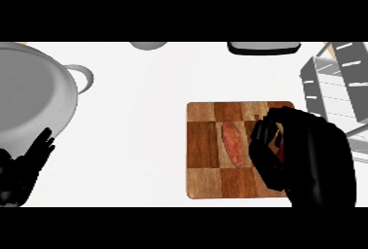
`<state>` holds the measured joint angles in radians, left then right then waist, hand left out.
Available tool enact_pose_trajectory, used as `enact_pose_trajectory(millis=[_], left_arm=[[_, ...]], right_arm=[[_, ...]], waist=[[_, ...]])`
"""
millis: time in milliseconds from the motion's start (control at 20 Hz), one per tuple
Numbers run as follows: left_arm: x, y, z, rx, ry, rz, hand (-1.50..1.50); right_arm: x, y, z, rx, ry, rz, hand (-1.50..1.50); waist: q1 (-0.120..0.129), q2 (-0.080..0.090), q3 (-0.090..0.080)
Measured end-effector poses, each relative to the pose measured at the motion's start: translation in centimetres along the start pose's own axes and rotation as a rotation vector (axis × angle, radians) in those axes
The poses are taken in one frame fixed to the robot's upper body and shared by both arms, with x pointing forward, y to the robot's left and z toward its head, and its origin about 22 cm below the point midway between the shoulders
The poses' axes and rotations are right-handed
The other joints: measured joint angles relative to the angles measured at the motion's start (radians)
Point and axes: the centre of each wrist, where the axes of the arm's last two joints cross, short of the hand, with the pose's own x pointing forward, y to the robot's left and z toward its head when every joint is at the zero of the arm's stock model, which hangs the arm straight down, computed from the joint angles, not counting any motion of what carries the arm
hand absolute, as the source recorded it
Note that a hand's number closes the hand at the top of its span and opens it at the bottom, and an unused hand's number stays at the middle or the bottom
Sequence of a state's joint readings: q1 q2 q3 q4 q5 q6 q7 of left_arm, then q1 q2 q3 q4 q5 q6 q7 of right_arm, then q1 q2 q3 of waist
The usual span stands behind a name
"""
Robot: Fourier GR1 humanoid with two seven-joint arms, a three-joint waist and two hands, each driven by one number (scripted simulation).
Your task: Pick the pear from the cutting board and place it in the tiered basket
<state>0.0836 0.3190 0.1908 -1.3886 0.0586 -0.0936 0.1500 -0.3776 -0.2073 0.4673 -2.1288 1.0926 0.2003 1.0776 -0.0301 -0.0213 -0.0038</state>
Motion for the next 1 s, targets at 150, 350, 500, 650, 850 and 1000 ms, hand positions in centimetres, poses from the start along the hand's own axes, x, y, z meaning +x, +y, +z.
enact_pose_trajectory(millis=[150,350,500,650,850,1000], left_arm=[[0.5,-0.2,-0.2,-0.008,-0.003,-0.004,0.0],[0.9,0.2,-0.5,-0.019,-0.009,-0.003,0.0],[0.7,-0.1,-0.9,-0.02,-0.018,-0.003,0.0],[0.7,-0.6,-0.9,-0.023,-0.026,-0.004,0.0],[0.9,-1.3,-1.0,-0.03,-0.034,-0.011,0.0],[0.8,-1.0,-1.0,-0.033,-0.036,-0.01,0.0]], right_arm=[[0.8,-2.1,1.1,-0.077,-0.014,-0.054,1.5],[0.7,-4.1,0.4,-0.15,0.003,-0.078,1.5],[0.3,-4.9,-0.9,-0.181,0.027,-0.088,1.5],[-0.8,-5.3,-3.3,-0.192,0.058,-0.068,1.5],[-2.9,-5.4,-7.1,-0.212,0.095,-0.032,1.5],[-4.4,-6.2,-10.3,-0.231,0.106,-0.046,1.5]], waist=[[0.01,0.007,0.001],[0.021,0.014,0.002],[0.026,0.017,0.003],[0.03,0.02,0.004],[0.034,0.021,0.005],[0.037,0.022,0.005]])
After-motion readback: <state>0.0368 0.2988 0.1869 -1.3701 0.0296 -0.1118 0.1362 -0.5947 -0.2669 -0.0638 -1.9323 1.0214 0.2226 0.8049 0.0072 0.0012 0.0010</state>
